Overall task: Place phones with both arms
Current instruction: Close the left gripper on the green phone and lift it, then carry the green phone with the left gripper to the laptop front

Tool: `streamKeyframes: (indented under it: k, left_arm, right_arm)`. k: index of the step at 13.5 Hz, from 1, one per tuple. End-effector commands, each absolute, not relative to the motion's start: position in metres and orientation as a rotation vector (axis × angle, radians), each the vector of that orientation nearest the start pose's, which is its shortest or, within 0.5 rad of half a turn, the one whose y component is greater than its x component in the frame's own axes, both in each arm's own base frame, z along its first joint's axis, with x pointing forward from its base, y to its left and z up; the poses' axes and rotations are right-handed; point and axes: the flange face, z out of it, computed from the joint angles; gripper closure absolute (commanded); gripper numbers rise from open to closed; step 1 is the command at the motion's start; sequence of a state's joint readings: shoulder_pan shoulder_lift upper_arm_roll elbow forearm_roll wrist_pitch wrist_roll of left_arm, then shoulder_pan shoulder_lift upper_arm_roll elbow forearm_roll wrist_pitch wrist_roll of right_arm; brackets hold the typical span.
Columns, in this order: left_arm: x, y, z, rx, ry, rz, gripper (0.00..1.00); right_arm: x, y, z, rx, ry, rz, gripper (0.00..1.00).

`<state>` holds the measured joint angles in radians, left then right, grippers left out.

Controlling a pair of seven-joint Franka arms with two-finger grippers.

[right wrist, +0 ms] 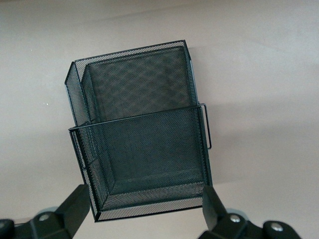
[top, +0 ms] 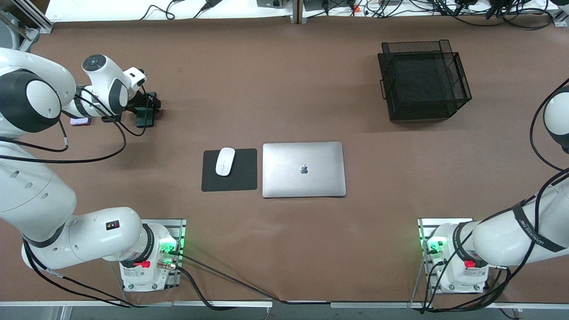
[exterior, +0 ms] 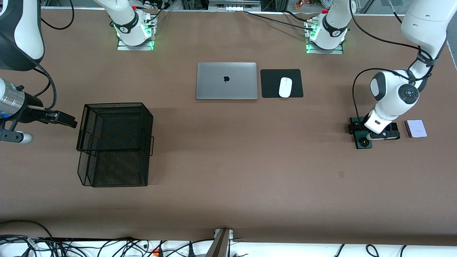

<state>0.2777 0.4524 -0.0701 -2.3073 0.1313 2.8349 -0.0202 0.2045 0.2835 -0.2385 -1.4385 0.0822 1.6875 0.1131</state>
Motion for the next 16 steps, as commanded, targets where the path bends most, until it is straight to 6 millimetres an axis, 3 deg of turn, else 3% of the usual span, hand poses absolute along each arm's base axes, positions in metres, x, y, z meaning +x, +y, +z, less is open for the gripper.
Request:
streamKeyframes:
  k: [1, 3, 5, 6, 7, 8, 9, 12, 16]
  left_arm:
    - [0.518, 0.099, 0.148, -3.119, -0.188, -0.121, 0.00]
    - [0.519, 0.099, 0.144, -3.121, -0.188, -0.127, 0.02]
    - [0.520, 0.099, 0.142, -3.122, -0.172, -0.124, 0.53]
    - [0.522, 0.099, 0.143, -3.121, -0.160, -0.129, 0.73]
    - [0.523, 0.098, 0.143, -3.122, -0.155, -0.129, 0.87]
    - [0.526, 0.098, 0.144, -3.120, -0.156, -0.133, 0.90]
    - [0.528, 0.096, 0.146, -3.120, -0.154, -0.136, 1.00]
    - [0.554, 0.098, 0.165, -3.113, -0.152, -0.058, 1.00]
    - [0.596, 0.085, 0.206, -3.109, -0.119, 0.078, 1.00]
  right_arm:
    - [0.642, 0.004, 0.533, -3.108, 0.223, 0.033, 0.00]
    - [0.642, 0.004, 0.533, -3.107, 0.221, 0.033, 0.00]
    - [0.642, 0.004, 0.533, -3.107, 0.221, 0.033, 0.00]
    - [0.642, 0.004, 0.533, -3.107, 0.224, 0.032, 0.00]
    - [0.642, 0.004, 0.533, -3.106, 0.224, 0.033, 0.00]
    - [0.642, 0.005, 0.533, -3.105, 0.222, 0.033, 0.00]
    - [0.642, 0.004, 0.534, -3.102, 0.224, 0.031, 0.00]
    - [0.642, 0.003, 0.533, -3.101, 0.229, 0.030, 0.00]
    - [0.642, 0.002, 0.533, -3.100, 0.232, 0.030, 0.00]
